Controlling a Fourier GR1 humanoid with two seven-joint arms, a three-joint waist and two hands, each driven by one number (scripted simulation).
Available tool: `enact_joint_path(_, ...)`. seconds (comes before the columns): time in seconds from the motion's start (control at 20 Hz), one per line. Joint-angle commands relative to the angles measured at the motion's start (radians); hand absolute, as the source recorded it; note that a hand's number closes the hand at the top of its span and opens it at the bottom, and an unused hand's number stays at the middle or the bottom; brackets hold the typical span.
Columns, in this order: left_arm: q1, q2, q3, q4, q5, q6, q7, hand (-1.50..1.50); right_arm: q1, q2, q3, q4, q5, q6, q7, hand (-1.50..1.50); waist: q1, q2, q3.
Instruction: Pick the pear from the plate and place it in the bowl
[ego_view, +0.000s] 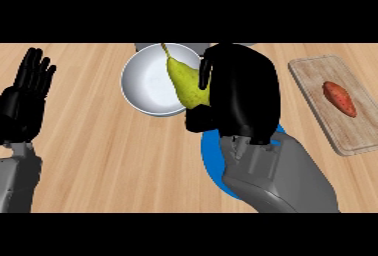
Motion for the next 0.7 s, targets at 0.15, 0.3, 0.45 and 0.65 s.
enact_joint_path(0.15, 0.008, 0.002, -0.003, -0.019, 0.01, -0.017, 0.005, 0.0, -0.139, 0.009, 0.031, 0.364, -0.123, -0.22, 0.131, 1.5, 0.016, 0.001, 0.001)
enact_joint_path(0.3, -0.009, -0.008, -0.003, -0.002, 0.016, -0.019, -0.014, 0.0, -0.18, 0.009, -0.005, 0.522, -0.143, -0.287, 0.066, 1.5, 0.024, 0.008, 0.001)
enact_joint_path(0.45, 0.0, 0.014, 0.011, 0.032, 0.01, -0.036, -0.039, 0.0, -0.214, 0.009, 0.029, 0.643, -0.112, -0.335, 0.076, 1.5, 0.017, 0.007, 0.001)
enact_joint_path(0.65, -0.04, 0.002, -0.008, 0.003, 0.001, -0.01, 0.009, 0.0, -0.152, 0.009, 0.042, 0.731, -0.151, -0.449, 0.103, 1.5, 0.027, 0.008, 0.002)
